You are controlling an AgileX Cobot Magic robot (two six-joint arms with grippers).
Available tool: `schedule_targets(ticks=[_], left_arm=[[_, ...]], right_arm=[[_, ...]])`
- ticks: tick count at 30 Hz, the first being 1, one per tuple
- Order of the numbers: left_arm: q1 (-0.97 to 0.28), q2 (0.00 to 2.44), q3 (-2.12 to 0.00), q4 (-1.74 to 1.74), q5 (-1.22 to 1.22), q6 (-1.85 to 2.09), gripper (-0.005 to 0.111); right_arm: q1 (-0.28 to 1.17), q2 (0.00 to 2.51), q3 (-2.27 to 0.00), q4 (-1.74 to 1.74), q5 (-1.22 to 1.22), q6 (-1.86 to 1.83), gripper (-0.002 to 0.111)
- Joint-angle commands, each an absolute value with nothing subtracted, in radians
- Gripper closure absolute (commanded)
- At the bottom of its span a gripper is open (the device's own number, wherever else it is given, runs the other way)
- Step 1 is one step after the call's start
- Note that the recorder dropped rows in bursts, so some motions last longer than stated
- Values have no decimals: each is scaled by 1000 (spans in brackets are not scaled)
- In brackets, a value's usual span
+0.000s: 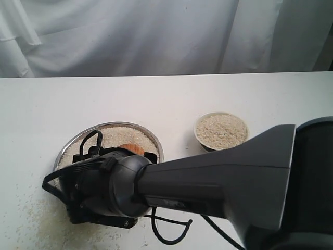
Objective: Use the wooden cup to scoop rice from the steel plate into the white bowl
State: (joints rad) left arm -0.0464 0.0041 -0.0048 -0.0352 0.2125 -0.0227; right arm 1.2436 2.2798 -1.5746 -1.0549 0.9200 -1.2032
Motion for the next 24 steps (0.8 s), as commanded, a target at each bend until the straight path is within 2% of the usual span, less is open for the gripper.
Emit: schedule_targets(ticks=[1, 16, 24], left_arm=[[-50, 0, 0, -36, 207, -22, 107], [-50, 0, 0, -36, 207, -22, 107], [-50, 0, 0, -36, 207, -22, 107]], right_arm=[[1244, 2268, -1564, -1015, 886, -1207, 108], [1164, 2268, -1760, -613, 819, -1233, 108], [1093, 2268, -1863, -366, 909, -1231, 108]])
